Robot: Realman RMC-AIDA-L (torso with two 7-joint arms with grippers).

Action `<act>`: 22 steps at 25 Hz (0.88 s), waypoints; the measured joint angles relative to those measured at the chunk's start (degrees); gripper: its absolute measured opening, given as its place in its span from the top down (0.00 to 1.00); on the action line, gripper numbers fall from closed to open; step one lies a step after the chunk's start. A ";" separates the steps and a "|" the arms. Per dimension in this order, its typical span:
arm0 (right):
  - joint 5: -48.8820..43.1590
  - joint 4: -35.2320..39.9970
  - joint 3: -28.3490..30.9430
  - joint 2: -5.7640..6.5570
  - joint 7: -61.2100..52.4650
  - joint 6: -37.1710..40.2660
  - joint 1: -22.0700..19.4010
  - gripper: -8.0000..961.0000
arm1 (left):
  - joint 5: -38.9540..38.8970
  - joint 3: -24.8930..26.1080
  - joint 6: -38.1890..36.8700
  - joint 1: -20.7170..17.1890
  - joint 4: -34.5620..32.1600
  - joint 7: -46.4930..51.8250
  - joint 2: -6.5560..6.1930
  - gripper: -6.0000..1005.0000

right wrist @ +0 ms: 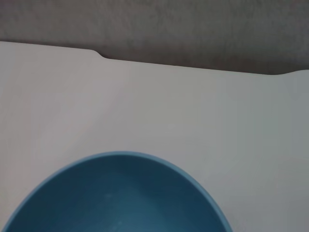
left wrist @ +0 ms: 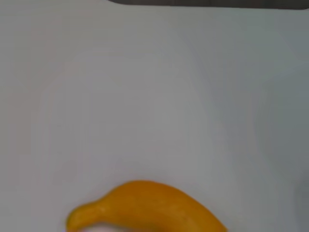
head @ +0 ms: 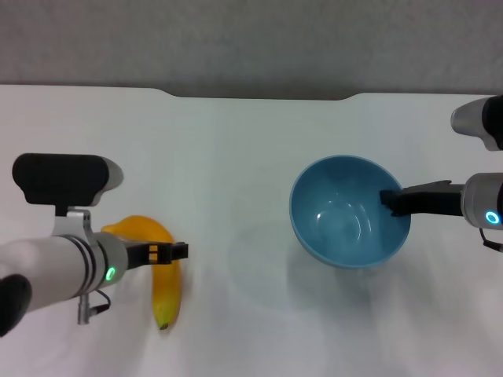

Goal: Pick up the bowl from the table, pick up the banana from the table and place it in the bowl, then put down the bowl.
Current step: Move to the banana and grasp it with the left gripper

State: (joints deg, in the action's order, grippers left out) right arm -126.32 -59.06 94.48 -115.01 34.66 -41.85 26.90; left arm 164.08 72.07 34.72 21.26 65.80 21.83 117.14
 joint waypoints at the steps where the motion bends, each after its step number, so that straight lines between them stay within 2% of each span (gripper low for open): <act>1: -0.01 0.00 0.00 0.00 0.00 0.00 0.00 0.96 | 0.01 -0.58 -0.07 -0.03 0.18 0.55 0.01 0.22; 22: 0.61 -2.85 -2.23 -0.04 -0.12 -0.18 -0.19 0.96 | -1.26 -0.95 -3.73 0.82 -4.66 1.02 -0.10 0.23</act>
State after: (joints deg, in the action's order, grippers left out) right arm -125.72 -61.91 92.25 -115.05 34.54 -42.04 26.70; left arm 162.82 71.12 30.98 22.08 61.14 22.85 117.04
